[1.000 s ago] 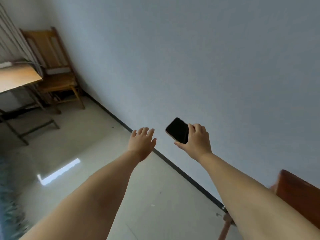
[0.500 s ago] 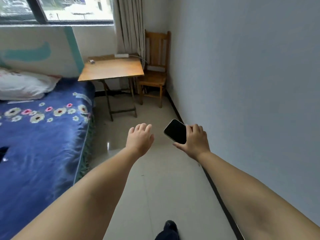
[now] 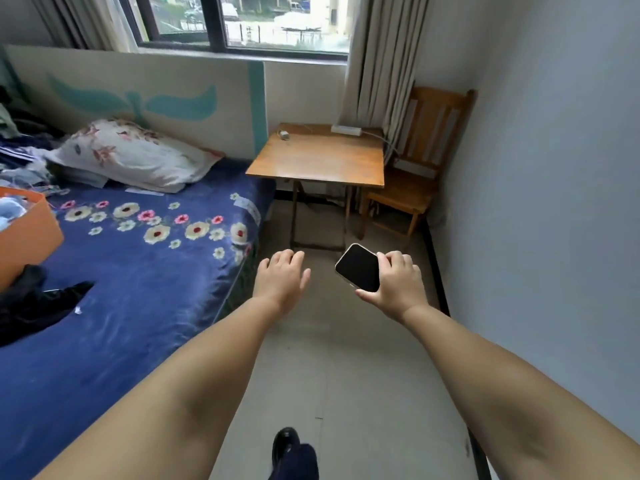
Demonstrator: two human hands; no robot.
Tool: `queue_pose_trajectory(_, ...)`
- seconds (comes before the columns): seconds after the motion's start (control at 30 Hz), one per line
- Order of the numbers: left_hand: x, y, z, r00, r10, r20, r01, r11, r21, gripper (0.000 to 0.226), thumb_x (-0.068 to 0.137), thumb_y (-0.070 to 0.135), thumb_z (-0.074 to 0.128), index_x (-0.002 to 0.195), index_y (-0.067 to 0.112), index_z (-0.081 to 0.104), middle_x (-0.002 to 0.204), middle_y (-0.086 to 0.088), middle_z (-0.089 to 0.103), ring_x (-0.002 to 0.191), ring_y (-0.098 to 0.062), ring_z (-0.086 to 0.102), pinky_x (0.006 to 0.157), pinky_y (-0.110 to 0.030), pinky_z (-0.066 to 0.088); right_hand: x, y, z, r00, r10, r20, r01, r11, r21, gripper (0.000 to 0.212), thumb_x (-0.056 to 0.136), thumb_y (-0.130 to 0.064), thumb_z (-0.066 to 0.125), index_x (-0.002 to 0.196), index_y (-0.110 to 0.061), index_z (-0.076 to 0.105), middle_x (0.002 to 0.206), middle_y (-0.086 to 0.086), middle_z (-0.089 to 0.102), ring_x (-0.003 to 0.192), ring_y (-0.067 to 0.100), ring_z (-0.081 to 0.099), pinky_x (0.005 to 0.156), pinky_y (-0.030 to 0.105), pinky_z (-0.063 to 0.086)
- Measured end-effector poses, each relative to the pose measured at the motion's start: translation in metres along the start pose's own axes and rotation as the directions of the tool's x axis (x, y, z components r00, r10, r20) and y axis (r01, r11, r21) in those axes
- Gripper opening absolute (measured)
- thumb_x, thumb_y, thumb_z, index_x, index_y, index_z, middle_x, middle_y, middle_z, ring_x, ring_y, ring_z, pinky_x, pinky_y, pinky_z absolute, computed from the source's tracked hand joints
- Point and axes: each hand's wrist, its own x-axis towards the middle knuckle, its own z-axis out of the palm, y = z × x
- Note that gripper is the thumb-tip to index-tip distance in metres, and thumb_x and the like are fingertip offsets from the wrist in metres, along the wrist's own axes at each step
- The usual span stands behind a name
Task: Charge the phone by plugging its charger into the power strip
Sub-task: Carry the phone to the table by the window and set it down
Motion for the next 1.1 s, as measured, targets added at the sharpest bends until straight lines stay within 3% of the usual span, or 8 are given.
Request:
queue_pose_trajectory(0.4, 0.273, -0.076, -0.007, 0.997, 0.069, -0.014, -0.07, 0.997, -0.02, 0.046, 0.098, 0.035, 0.034, 0.137, 0.013, 0.037, 0.141, -0.01, 0.045, 0.129, -0.027, 0.038, 0.105, -0.042, 0.031, 0.258, -0.008, 0.051, 0.994, 0.099, -0.04, -0.098, 0.995, 0.026, 0.08, 0.07, -0.064, 0.064, 0.125, -0.01, 0.046, 0.121, 0.012, 0.051, 0.11, 0.029, 0.045, 0.094, 0.04, 0.039)
queue_pose_trajectory(0.67, 0.433, -0.095, 0.031, 0.99, 0.136, 0.025, -0.135, 0.99, -0.046, 0.044, 0.097, 0.036, 0.035, 0.135, 0.014, 0.039, 0.139, -0.009, 0.046, 0.128, -0.026, 0.039, 0.105, -0.042, 0.032, 0.415, 0.019, 0.087, 0.991, 0.13, -0.006, -0.13, 0.991, 0.0, 0.079, 0.068, -0.065, 0.065, 0.122, -0.011, 0.048, 0.119, 0.011, 0.052, 0.109, 0.03, 0.045, 0.091, 0.04, 0.039)
queue_pose_trajectory(1.1, 0.726, -0.145, 0.072, 0.998, 0.043, 0.046, -0.042, 0.998, -0.04, 0.041, 0.097, 0.037, 0.034, 0.13, 0.015, 0.044, 0.135, -0.008, 0.05, 0.123, -0.026, 0.044, 0.098, -0.041, 0.035, 0.704, 0.084, 0.127, 0.988, 0.157, 0.011, -0.156, 0.986, -0.062, 0.076, 0.072, -0.068, 0.059, 0.122, -0.013, 0.047, 0.12, 0.011, 0.053, 0.11, 0.027, 0.047, 0.091, 0.038, 0.044)
